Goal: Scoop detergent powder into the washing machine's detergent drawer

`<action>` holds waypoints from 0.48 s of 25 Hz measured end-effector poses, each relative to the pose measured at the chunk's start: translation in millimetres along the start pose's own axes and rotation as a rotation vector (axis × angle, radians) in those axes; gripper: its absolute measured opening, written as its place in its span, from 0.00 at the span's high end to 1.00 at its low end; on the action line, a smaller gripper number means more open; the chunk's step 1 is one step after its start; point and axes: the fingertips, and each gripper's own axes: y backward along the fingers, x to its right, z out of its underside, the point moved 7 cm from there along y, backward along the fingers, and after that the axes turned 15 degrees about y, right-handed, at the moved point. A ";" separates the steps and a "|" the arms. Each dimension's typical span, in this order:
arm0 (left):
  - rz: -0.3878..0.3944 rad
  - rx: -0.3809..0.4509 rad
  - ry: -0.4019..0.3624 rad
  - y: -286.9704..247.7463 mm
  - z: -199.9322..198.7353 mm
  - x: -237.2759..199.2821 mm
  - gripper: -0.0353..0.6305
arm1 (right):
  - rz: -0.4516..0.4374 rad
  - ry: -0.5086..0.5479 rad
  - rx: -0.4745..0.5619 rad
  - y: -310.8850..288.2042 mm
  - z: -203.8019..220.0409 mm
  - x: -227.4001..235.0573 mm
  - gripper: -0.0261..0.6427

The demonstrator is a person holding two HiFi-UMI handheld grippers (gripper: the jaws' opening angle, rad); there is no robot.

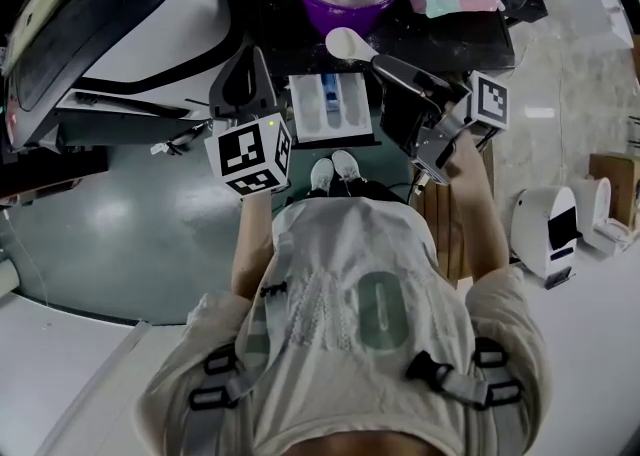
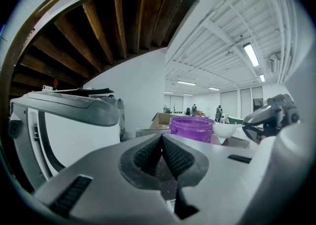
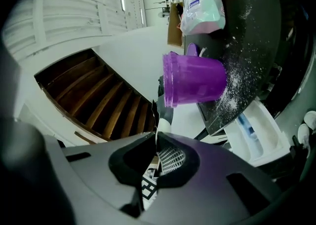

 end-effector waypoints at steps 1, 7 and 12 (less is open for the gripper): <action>0.005 0.004 -0.001 1.1 0.0 -0.6 0.91 | -0.003 -0.005 -0.002 -1.2 7.2 2.4 0.94; 0.019 0.000 -0.002 0.9 0.4 4.2 0.91 | -0.011 -0.077 -0.013 -6.2 32.3 17.2 0.94; 0.015 0.006 -0.002 2.0 -1.0 3.5 0.91 | -0.007 -0.110 -0.028 -6.6 45.6 26.1 0.94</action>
